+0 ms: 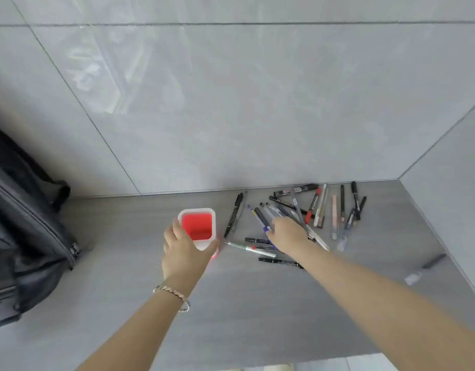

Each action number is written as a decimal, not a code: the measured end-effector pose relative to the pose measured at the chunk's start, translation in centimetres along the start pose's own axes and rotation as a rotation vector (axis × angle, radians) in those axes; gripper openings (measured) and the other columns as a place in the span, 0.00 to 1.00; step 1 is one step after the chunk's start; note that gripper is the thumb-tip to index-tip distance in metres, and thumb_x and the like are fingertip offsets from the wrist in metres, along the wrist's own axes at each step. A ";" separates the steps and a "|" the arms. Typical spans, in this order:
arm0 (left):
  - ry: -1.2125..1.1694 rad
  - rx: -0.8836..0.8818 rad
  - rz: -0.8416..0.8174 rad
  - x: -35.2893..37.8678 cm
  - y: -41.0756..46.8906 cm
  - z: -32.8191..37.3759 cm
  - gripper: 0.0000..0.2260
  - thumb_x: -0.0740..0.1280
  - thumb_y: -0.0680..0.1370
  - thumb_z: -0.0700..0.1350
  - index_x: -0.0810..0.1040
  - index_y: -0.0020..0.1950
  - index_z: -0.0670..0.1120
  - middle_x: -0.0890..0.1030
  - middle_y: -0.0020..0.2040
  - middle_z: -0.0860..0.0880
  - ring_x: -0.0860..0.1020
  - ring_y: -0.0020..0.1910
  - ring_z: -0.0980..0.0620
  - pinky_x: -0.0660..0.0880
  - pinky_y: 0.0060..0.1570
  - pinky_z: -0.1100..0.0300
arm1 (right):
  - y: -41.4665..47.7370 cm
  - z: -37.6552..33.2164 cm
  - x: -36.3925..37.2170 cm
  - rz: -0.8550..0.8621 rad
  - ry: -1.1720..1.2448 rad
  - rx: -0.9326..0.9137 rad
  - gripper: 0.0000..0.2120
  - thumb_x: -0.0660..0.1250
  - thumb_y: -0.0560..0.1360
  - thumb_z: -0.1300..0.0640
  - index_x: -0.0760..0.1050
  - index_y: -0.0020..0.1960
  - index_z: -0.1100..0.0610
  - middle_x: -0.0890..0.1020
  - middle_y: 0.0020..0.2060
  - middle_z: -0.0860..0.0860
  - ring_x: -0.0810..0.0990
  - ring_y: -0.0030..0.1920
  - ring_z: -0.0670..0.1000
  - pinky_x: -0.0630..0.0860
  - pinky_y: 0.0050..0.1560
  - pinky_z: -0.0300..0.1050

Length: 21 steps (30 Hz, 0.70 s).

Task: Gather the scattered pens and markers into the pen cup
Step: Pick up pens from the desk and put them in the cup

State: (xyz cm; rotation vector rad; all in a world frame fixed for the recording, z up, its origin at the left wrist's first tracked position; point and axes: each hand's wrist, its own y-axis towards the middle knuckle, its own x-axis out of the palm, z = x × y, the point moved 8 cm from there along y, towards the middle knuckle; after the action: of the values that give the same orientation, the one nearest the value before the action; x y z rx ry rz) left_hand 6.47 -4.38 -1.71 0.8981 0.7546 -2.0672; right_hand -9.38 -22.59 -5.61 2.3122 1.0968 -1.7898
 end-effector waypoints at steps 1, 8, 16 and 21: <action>-0.040 -0.043 0.002 0.1 0.3 -0.6 0.46 0.73 0.63 0.59 0.53 0.71 0.44 0.64 0.66 0.42 0.65 0.65 0.41 0.71 0.57 0.45 | 0.5 -0.4 0.5 0.002 -0.055 0.005 0.10 0.59 0.77 0.57 0.69 0.39 0.60 0.76 0.32 0.54 0.76 0.40 0.58 0.65 0.29 0.42; -0.131 -0.116 0.034 0.8 1.0 -2.0 0.41 0.73 0.61 0.60 0.60 0.64 0.42 0.70 0.60 0.45 0.71 0.59 0.43 0.73 0.50 0.48 | 3.8 -0.7 2.6 0.039 -0.271 0.089 0.16 0.59 0.76 0.64 0.66 0.63 0.65 0.74 0.61 0.62 0.75 0.60 0.60 0.74 0.57 0.50; -0.291 0.013 0.082 -2.3 -0.7 1.0 0.36 0.76 0.63 0.49 0.61 0.64 0.45 0.65 0.54 0.52 0.69 0.51 0.51 0.67 0.45 0.58 | 1.9 -0.5 -5.8 0.330 0.481 -0.087 0.08 0.57 0.79 0.60 0.71 0.48 0.66 0.71 0.38 0.55 0.70 0.36 0.53 0.70 0.36 0.43; -0.206 0.189 -0.014 -1.7 -3.5 6.6 0.35 0.77 0.61 0.51 0.63 0.62 0.49 0.68 0.53 0.53 0.68 0.47 0.55 0.69 0.42 0.59 | -4.9 -0.7 -13.2 0.370 1.104 -0.236 0.10 0.60 0.78 0.62 0.75 0.45 0.48 0.67 0.27 0.44 0.64 0.28 0.46 0.63 0.32 0.36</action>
State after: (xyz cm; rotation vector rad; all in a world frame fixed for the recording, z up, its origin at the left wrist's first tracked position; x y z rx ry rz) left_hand 2.18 -6.63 4.20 0.7659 0.4631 -2.2293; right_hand -12.67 -25.38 7.83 3.0391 0.7202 -0.1535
